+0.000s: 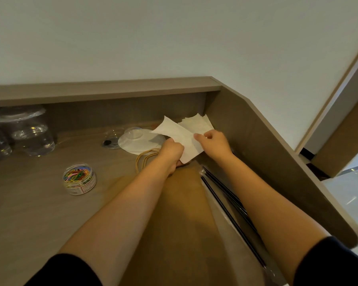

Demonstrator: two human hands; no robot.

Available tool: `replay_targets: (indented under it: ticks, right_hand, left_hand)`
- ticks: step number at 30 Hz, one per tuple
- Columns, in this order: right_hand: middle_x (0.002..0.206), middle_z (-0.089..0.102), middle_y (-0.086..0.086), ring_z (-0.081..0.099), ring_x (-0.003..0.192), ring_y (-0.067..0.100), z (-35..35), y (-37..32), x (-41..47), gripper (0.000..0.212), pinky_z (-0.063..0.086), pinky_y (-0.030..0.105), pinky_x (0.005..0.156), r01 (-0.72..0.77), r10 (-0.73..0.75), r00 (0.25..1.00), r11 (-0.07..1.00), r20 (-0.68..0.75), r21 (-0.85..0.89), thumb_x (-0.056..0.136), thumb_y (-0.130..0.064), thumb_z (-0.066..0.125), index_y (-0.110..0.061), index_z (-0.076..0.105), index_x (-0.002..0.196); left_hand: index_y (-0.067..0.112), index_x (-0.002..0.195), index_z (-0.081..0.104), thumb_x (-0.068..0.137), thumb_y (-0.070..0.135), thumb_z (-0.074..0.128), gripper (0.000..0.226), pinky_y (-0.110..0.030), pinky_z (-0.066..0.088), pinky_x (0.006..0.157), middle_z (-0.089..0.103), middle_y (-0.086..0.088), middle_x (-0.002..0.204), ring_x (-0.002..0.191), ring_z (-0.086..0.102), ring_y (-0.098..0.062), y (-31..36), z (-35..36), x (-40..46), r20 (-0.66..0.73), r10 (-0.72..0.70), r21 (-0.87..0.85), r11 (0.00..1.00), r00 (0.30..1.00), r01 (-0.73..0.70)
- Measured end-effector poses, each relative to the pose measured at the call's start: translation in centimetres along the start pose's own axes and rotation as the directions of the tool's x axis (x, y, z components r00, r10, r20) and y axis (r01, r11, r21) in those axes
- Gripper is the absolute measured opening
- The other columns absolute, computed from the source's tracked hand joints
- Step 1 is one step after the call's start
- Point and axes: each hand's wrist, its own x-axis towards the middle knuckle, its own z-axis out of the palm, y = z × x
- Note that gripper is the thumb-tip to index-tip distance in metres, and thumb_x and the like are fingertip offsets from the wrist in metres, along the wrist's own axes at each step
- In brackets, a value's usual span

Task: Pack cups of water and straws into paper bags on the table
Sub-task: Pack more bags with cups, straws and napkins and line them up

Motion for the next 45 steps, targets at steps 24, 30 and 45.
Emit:
replay_targets:
  ticks: [24,30,45]
  right_hand:
    - [0.062,0.053,0.004,0.047,0.058,0.014,-1.7,-1.1,-9.8,0.019,0.041,0.027,0.058,0.2,-0.204,0.979,0.971,-0.02,-0.13,0.085,-0.014,0.055,-0.004,0.062,0.07]
    - [0.059,0.045,0.004,0.043,0.053,0.018,-2.9,1.7,-9.6,0.033,0.033,0.025,0.047,-0.069,0.107,0.994,0.807,0.03,-0.586,0.089,-0.014,0.057,-0.011,0.043,0.059]
    - [0.092,0.064,0.011,0.06,0.078,0.024,-1.3,-1.8,-12.0,0.015,0.048,0.031,0.066,-0.001,-0.116,0.987,0.679,-0.109,-0.734,0.095,-0.012,0.048,-0.006,0.061,0.098]
  left_hand:
    - [0.008,0.127,0.05,0.098,0.002,0.035,0.033,-0.034,0.047,0.07,0.054,-0.009,0.103,0.079,0.053,-0.022,-0.8,-3.3,-6.7,-0.036,0.053,-0.026,0.998,0.998,-0.054]
    - [0.007,0.128,0.05,0.097,-0.001,0.035,0.036,-0.031,0.047,0.061,0.061,-0.011,0.11,0.069,0.053,-0.017,-1.7,-4.0,-8.3,0.011,0.072,-0.074,0.995,0.997,-0.071]
    - [0.013,0.134,0.044,0.1,0.013,0.039,0.034,-0.036,0.044,0.077,0.055,-0.008,0.12,0.09,0.051,-0.021,-2.2,-5.7,-11.6,0.096,0.066,-0.017,0.998,0.993,-0.065]
